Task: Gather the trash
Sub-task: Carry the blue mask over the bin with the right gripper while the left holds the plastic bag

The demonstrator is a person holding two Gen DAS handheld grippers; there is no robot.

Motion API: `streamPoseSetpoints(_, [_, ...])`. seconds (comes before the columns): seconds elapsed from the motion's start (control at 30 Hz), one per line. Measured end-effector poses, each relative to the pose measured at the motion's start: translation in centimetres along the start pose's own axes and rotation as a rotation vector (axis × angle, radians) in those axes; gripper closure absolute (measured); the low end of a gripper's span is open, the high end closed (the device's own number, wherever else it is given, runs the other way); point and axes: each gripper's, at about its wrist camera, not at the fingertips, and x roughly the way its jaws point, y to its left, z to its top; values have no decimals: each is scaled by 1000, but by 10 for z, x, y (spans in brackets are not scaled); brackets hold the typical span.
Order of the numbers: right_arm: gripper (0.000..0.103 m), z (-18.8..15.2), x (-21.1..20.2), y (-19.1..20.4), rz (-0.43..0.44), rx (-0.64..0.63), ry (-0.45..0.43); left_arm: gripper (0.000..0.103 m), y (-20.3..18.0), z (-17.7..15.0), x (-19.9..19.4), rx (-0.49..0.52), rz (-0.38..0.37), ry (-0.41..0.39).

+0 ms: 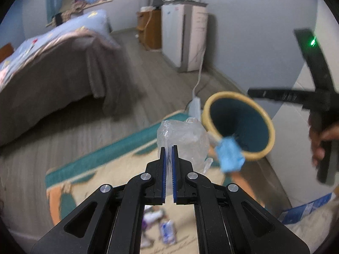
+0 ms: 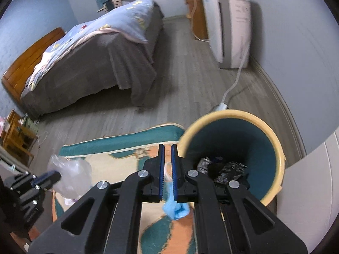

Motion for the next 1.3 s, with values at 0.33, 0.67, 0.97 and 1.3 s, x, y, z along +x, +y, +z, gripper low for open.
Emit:
streamPoseSetpoints(0.33, [97,-9,11,-89,-44,217,26,98,-63,23,36,69,-101,9])
streamPoseSetpoints(0.67, [97,-15,33,-72,12,160,117,98,-57,-1,62,50,-77,71])
streamPoseSetpoints(0.97, [62,-40,81,-12,55,-56,327,98,-6,-12,37,2,2,40])
streamPoseSetpoints(1.3, [65,-64,111,13,30,-115,434,97,31,-35,40,-105,-40,46])
